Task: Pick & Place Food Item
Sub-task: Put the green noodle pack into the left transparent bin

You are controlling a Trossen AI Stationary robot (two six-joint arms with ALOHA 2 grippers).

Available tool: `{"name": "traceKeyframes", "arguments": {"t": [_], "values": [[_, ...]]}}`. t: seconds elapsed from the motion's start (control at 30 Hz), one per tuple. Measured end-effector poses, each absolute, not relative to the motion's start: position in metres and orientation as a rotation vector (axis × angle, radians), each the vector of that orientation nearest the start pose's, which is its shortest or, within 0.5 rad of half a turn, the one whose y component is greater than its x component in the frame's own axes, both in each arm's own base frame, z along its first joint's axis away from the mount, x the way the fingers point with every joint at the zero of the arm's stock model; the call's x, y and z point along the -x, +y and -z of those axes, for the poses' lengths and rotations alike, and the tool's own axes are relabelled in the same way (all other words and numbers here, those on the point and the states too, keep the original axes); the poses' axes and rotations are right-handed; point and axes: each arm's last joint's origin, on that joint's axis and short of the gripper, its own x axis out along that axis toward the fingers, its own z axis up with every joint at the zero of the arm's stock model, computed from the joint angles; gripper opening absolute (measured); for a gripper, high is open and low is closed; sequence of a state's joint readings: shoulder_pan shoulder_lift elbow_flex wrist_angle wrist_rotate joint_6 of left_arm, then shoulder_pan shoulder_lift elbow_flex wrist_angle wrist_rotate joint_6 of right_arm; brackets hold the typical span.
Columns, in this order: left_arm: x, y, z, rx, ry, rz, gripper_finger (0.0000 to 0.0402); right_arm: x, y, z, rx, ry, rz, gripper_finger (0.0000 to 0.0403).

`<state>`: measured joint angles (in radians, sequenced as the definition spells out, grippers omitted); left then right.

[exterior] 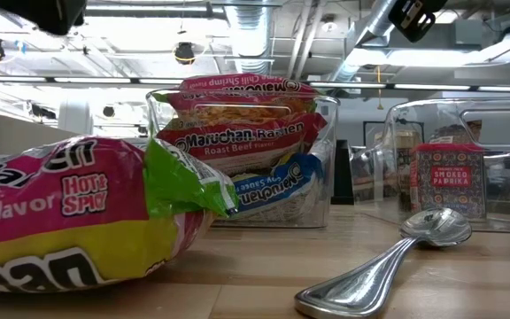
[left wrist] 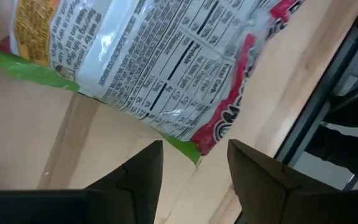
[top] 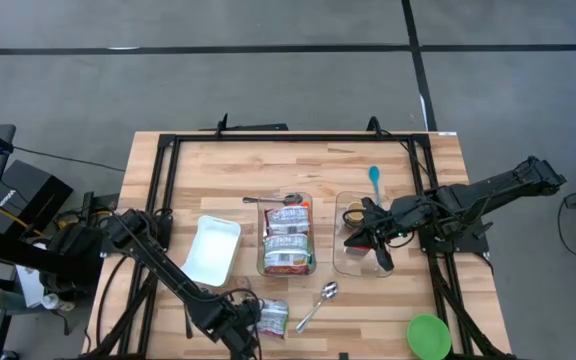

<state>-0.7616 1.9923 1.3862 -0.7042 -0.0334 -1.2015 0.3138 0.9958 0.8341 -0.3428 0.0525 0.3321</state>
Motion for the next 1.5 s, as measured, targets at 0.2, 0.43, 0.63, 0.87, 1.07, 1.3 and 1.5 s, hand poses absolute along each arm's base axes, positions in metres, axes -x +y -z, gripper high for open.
{"name": "traceKeyframes", "arguments": {"t": [0.2,0.43,0.63,0.87,1.07,1.3,1.5], "values": [[-0.280,-0.266,-0.153,0.499,1.362,-0.176,0.0167,-0.203,0.064,-0.298,-0.231,0.535,-0.170,0.0000],[-0.280,-0.265,-0.153,0.491,1.345,-0.187,0.0147,-0.203,0.064,-0.298,-0.231,0.535,-0.170,0.0000],[-0.282,-0.266,-0.148,0.510,1.308,-0.170,0.0120,-0.203,0.064,-0.298,-0.231,0.535,-0.170,0.0000],[-0.281,-0.265,-0.140,0.546,1.290,-0.153,0.0088,-0.203,0.064,-0.298,-0.231,0.535,-0.171,0.0000],[-0.281,-0.265,-0.141,0.551,1.290,-0.148,0.0055,-0.203,0.064,-0.298,-0.231,0.535,-0.171,0.0000],[-0.282,-0.265,-0.141,0.556,1.286,-0.143,0.0007,-0.203,0.064,-0.298,-0.231,0.534,-0.170,0.0000],[-0.283,-0.267,-0.142,0.569,1.273,-0.129,0.0003,-0.203,0.064,-0.298,-0.231,0.535,-0.170,0.0000]]}}
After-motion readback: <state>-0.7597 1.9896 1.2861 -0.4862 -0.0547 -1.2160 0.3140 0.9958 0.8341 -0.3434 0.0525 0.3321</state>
